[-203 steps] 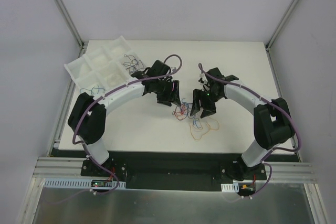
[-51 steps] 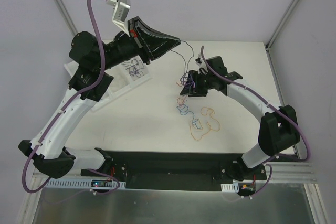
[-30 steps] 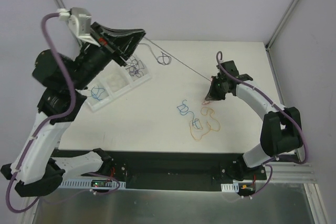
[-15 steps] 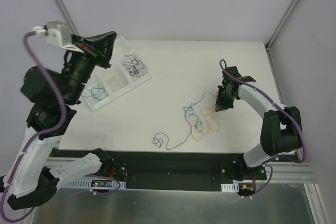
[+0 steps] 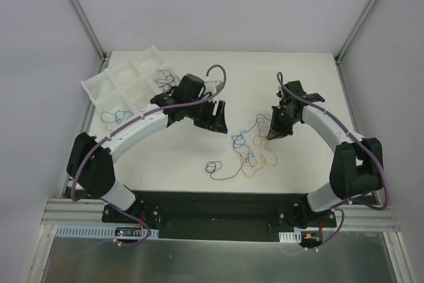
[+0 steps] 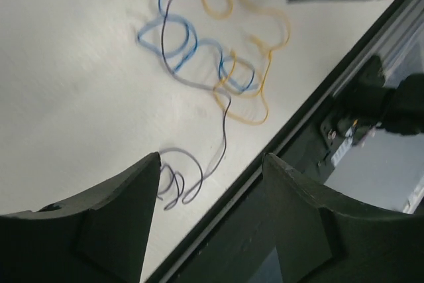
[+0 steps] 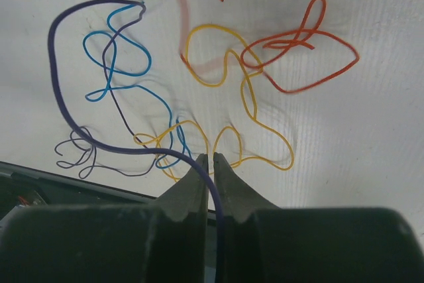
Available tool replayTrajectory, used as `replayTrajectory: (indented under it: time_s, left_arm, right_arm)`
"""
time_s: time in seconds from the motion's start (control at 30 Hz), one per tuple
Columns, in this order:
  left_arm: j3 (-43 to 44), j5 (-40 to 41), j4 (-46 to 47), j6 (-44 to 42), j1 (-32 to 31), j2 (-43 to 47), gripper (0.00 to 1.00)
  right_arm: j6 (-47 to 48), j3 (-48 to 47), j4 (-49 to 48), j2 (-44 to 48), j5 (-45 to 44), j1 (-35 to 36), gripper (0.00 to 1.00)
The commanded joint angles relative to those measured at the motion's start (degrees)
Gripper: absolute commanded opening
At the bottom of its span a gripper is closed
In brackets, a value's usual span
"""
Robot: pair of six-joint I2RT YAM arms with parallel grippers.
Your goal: Untangle the cables
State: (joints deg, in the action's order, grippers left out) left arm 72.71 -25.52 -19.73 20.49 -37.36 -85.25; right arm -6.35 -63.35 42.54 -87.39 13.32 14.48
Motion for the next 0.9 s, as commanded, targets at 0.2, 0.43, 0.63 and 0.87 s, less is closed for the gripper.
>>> replayTrajectory:
  time_s: [0.2,0.43,0.63,0.87]
  left_arm:
    - [-6.70,-2.26,-10.33,-3.00,-8.06,-6.50,0.72]
    - [-2.84,-1.02,-15.42,-4.67,-12.99,-17.13,0.70]
    - [-3.45,3.80,-16.57,-6.51,-14.40,-19.51,0.58]
    - [-2.23,11.61,-17.10,-8.89,-14.58,-15.23,0.04]
  right_arm:
    - [1.25,0.07,1.84,2.40,2.68,0.11,0.11]
    - [1.60,-0.81,2.37,1.53,1.27,0.02,0.13]
    - [1.95,-1.42,2.46,1.35,1.62,0.02,0.24]
    - [2.39,-0.90,2.54,1.88,1.10,0.11,0.42]
